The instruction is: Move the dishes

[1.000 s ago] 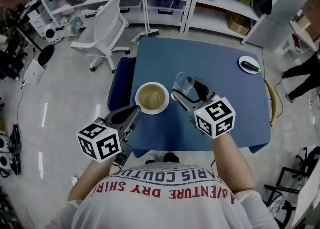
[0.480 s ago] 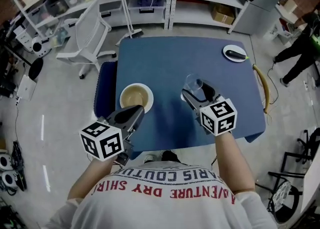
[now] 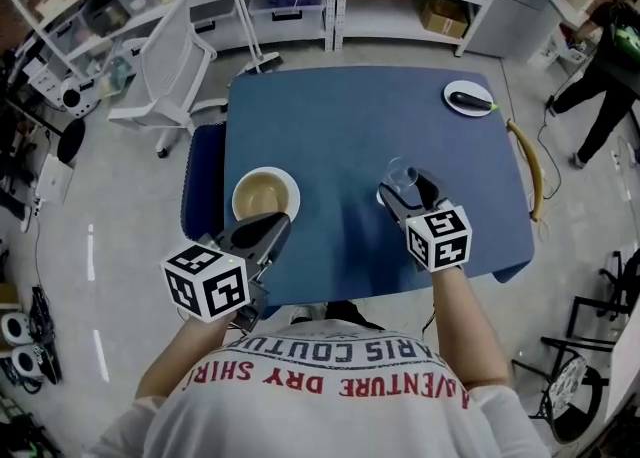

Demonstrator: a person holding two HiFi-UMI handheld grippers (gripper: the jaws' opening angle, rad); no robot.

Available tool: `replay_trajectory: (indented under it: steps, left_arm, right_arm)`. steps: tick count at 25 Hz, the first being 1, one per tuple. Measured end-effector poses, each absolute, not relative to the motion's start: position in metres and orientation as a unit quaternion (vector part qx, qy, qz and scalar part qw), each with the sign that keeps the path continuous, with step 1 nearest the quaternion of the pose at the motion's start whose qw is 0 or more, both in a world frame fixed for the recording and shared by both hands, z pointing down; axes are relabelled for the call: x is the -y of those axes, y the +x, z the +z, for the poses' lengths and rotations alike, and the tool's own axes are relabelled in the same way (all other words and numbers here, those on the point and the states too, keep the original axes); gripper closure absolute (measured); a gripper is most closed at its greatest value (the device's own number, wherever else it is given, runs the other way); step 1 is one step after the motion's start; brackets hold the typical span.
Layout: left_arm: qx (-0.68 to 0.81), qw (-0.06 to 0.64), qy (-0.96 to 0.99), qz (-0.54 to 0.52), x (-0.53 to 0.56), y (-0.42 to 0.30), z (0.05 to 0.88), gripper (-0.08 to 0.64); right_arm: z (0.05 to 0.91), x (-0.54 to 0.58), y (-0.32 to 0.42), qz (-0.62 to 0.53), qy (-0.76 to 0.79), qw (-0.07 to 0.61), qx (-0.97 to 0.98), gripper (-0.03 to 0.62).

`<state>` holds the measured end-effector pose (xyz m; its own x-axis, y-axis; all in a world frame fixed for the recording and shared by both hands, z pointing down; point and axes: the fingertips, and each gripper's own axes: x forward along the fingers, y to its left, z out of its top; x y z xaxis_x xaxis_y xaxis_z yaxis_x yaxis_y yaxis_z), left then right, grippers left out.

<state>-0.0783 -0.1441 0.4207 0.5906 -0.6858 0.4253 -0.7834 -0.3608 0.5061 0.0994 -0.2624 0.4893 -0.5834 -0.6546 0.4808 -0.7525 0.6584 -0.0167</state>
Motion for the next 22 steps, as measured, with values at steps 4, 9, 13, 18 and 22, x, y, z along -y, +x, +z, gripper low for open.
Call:
replay_trajectory:
  steps: [4,9,13,18,22]
  left_arm:
    - [0.451,0.350,0.818,0.073,0.146,-0.081,0.425,0.528]
    - [0.457,0.356,0.812,0.071,0.148,-0.087,0.428,0.528]
    - [0.461,0.362,0.807,0.068,0.146,-0.090,0.433,0.528]
    - [0.465,0.363,0.805,0.065,0.144,-0.094,0.434,0.528]
    - [0.471,0.358,0.804,0.057,0.144,-0.101,0.432,0.528]
  right_arm:
    - [0.503,0.265,0.107,0.115,0.407,0.224,0.878,0.321]
    - [0.505,0.264,0.108,0.107,0.409,0.211,0.881,0.321]
    - [0.507,0.259,0.110,0.095,0.406,0.212,0.884,0.321]
    - [0.498,0.257,0.116,0.102,0.412,0.197,0.884,0.299]
    - [0.472,0.254,0.125,0.078,0.435,0.178,0.879,0.291]
